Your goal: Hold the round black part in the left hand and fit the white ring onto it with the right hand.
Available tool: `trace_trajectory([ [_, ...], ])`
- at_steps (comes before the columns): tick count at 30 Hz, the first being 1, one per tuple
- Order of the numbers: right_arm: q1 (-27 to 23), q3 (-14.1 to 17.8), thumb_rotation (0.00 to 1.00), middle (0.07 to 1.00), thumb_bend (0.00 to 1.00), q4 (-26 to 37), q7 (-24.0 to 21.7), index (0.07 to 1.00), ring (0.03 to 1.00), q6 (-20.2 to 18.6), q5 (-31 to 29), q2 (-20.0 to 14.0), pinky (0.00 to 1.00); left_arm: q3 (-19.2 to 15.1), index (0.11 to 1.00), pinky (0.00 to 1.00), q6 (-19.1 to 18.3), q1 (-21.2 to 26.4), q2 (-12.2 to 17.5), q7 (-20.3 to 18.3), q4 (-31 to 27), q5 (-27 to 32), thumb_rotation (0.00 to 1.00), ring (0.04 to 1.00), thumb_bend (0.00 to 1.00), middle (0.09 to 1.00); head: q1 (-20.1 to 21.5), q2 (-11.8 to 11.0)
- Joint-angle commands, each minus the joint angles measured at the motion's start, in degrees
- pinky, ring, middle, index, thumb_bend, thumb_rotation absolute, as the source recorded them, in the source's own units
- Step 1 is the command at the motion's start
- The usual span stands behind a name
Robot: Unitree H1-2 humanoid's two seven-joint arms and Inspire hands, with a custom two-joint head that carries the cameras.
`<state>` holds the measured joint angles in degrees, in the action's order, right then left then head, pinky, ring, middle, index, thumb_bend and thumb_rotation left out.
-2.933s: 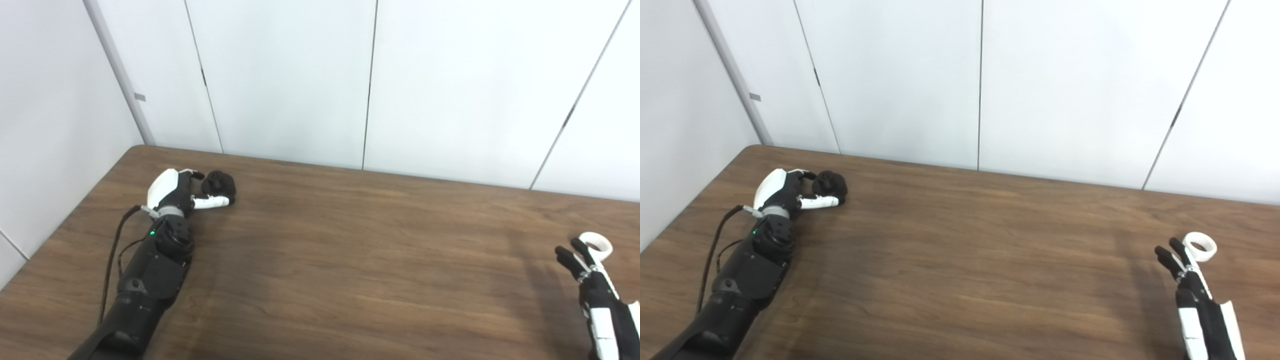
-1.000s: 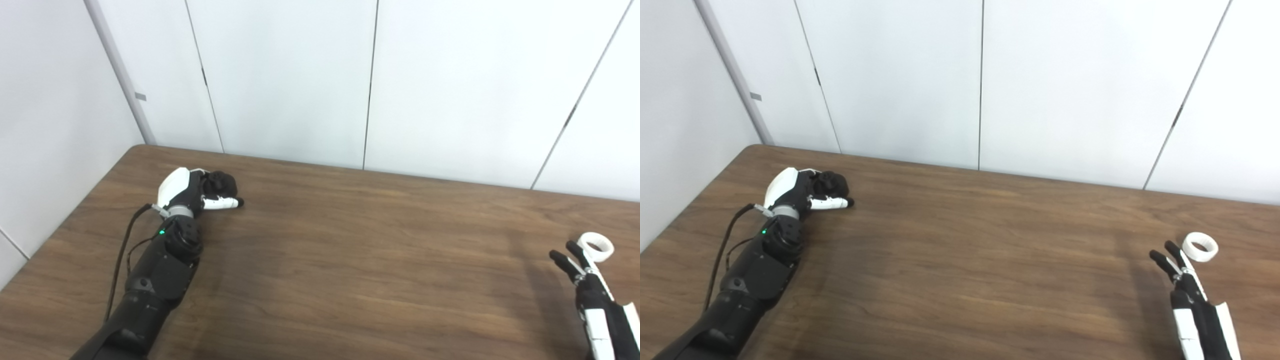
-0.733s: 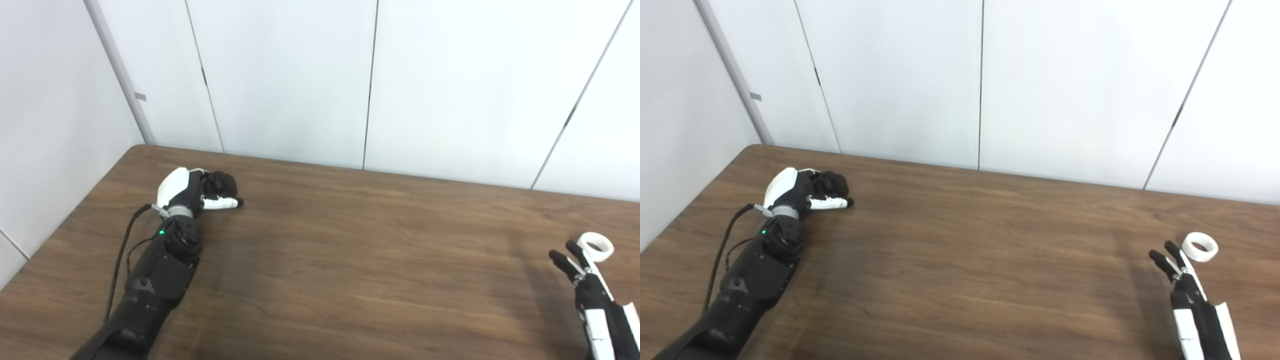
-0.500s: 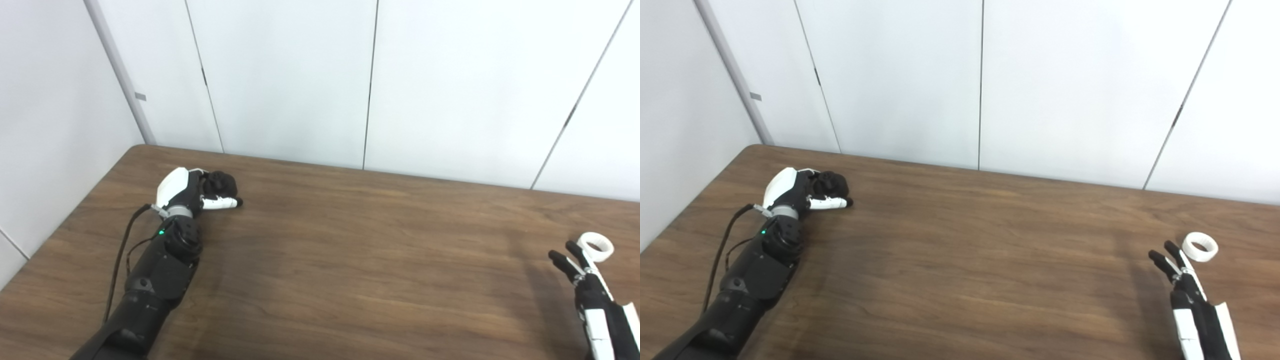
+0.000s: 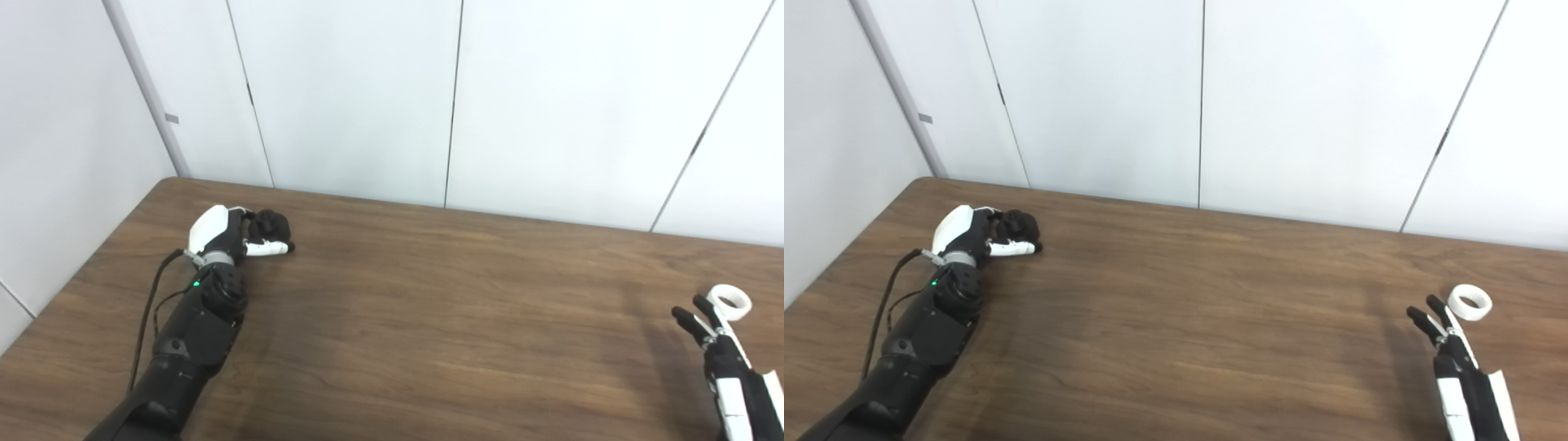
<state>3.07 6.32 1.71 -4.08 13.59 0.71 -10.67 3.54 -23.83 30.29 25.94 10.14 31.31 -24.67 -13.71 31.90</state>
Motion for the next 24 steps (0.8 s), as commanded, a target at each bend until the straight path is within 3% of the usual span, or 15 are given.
trace_trajectory([
  [1, 4.30, -1.28, 1.00, 0.863, 0.64, -3.43, 0.48, 0.939, 0.905, -0.22, -0.23, 2.29, 1.00, -0.59, 0.749, 1.00, 0.01, 2.01, 2.31, 0.59, -1.27, -0.84, 0.26, 0.955, 0.91, 0.888, -0.02, 0.08],
  [15, 4.28, -1.25, 1.00, 0.862, 0.64, -3.59, 0.10, 0.937, 0.907, 0.12, -0.95, 2.40, 1.00, -0.08, 0.738, 1.00, -0.23, 2.10, 2.15, 0.51, -1.25, -1.23, 0.27, 0.939, 0.90, 0.873, 0.12, 0.26],
  [20, 4.29, -1.24, 1.00, 0.862, 0.63, -3.54, 0.20, 0.940, 0.906, 0.20, -0.81, 2.27, 1.00, -0.61, 0.644, 1.00, 1.75, 2.30, 1.71, 1.81, -0.22, -0.71, 0.20, 0.924, 0.87, 0.841, 0.15, 0.13],
  [21, 4.28, -1.22, 1.00, 0.861, 0.63, -3.51, 0.31, 0.939, 0.902, 0.21, -0.64, 2.28, 1.00, -0.96, 0.608, 1.00, 2.42, 2.20, 1.58, 2.07, -0.24, -0.29, 0.17, 0.926, 0.84, 0.839, 0.15, 0.13],
  [22, 4.27, -1.22, 1.00, 0.860, 0.63, -3.50, 0.41, 0.938, 0.899, 0.23, -0.46, 2.28, 1.00, -1.31, 0.549, 1.00, 2.90, 2.09, 1.46, 2.25, -0.32, 0.10, 0.12, 0.930, 0.69, 0.833, 0.12, 0.15],
  [24, 4.31, -1.20, 1.00, 0.858, 0.64, -3.14, 0.41, 0.937, 0.897, -0.35, -0.63, 2.39, 1.00, -1.79, 0.498, 1.00, 3.36, 1.81, 1.26, 2.56, -0.75, 0.46, 0.07, 0.927, 0.56, 0.810, 0.09, 0.17],
])
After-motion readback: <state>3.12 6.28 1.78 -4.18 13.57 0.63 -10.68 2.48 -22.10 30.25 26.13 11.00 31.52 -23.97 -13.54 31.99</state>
